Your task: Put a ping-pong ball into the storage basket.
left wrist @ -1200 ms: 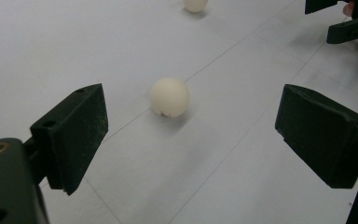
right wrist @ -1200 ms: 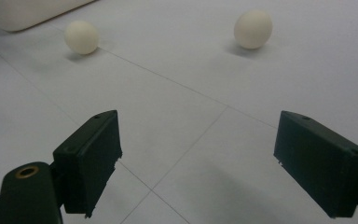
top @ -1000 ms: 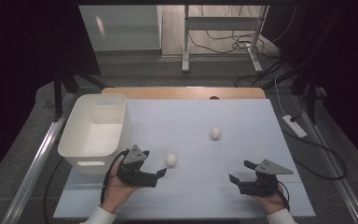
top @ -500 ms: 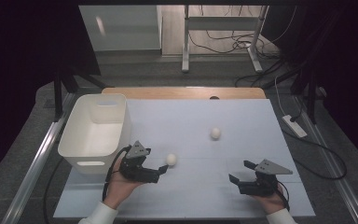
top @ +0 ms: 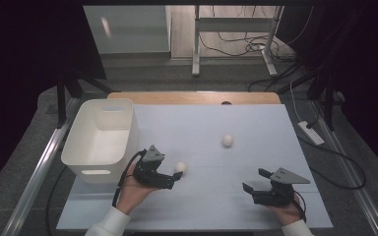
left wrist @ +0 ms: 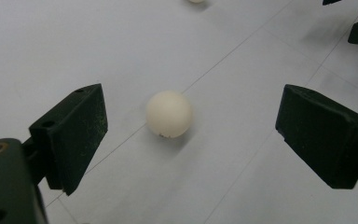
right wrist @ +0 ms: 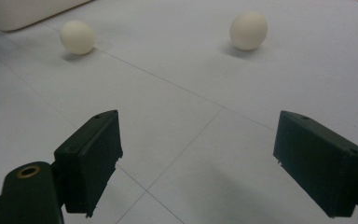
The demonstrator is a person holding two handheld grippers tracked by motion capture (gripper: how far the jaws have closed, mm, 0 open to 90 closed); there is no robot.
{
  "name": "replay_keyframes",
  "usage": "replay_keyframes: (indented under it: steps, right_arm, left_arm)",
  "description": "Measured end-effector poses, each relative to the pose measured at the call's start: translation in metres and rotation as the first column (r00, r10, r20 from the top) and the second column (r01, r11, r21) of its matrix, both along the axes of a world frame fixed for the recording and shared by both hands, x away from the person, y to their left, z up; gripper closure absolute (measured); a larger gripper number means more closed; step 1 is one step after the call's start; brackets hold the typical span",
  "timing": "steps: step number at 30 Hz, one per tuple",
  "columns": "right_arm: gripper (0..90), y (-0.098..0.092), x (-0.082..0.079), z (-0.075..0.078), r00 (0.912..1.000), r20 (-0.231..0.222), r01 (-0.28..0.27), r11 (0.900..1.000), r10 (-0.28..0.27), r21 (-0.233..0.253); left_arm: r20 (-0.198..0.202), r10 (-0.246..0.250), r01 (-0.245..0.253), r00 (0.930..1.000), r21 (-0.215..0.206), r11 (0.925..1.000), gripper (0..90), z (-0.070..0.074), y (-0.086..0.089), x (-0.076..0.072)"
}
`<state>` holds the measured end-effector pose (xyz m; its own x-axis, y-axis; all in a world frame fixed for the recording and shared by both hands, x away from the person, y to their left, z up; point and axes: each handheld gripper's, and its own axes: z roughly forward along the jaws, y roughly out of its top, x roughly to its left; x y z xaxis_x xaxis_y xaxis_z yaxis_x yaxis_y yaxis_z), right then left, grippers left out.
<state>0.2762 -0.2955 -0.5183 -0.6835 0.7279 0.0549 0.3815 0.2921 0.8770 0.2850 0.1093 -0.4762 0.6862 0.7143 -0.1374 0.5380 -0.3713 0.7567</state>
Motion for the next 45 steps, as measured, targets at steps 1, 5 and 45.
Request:
replay_keyframes:
  steps: [1,5,45]
  right_arm:
    - [15.1,0.0,0.0,0.0,1.0,0.0,0.001,1.0,-0.001,0.0]
    - [15.4,-0.001,0.0,0.0,1.0,0.006,0.007,1.0,-0.007,0.0]
    - [15.5,-0.001,0.001,-0.002,0.9998,-0.011,0.015,1.0,-0.015,-0.007]
  left_arm:
    - [-0.002,-0.002,0.002,1.0,0.0,1.0,9.9,-0.001,-0.002,0.001]
    - [-0.014,-0.017,0.017,0.9997,-0.013,0.9998,9.9,-0.004,-0.006,0.005]
    - [-0.117,-0.036,0.046,0.9924,0.086,0.9952,9.7,-0.045,-0.029,0.035]
